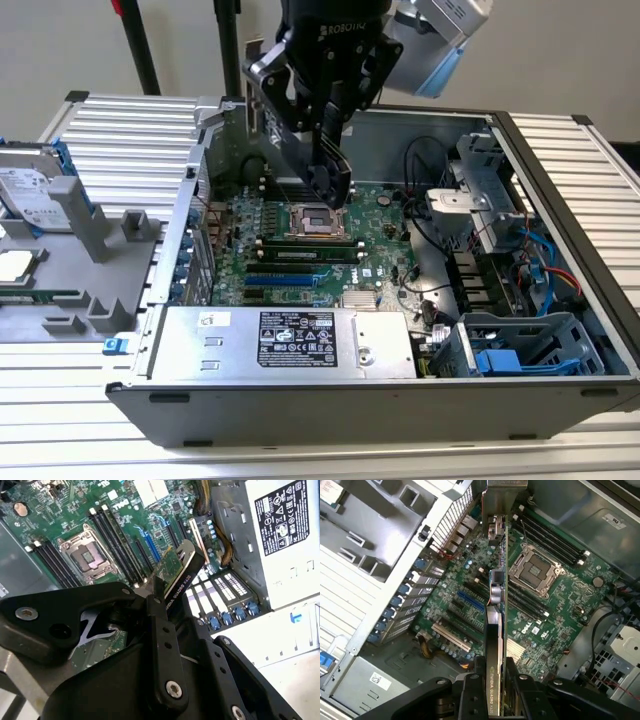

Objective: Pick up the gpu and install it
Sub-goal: 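Insert the gpu into the slot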

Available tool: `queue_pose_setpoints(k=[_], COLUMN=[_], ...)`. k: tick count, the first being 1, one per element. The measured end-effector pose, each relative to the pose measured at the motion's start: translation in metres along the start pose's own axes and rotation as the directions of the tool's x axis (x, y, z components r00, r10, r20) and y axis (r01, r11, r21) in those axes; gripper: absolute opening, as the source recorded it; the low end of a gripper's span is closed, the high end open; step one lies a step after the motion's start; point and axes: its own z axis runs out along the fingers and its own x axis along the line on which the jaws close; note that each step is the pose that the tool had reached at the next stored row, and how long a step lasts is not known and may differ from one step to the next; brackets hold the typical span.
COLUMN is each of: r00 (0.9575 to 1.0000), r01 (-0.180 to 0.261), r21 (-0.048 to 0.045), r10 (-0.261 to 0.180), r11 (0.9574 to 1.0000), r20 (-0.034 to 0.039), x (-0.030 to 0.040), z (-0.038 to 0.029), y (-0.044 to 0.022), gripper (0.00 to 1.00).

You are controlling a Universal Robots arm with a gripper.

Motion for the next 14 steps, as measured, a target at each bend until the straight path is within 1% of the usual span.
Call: queue_pose_setpoints(k=[7, 14], r00=[0.9991, 0.9965], r01=[0.043, 0.084], r21=[0.0004, 0.0008], r10=[-0.043, -0.084], r11=[0.9991, 0.9965], r20=[0.0004, 0.0005], x=[0.0000, 0.0000], z=[0.0000, 0.0000], y=[0.0000, 0.0000], gripper=[0.00, 0.00])
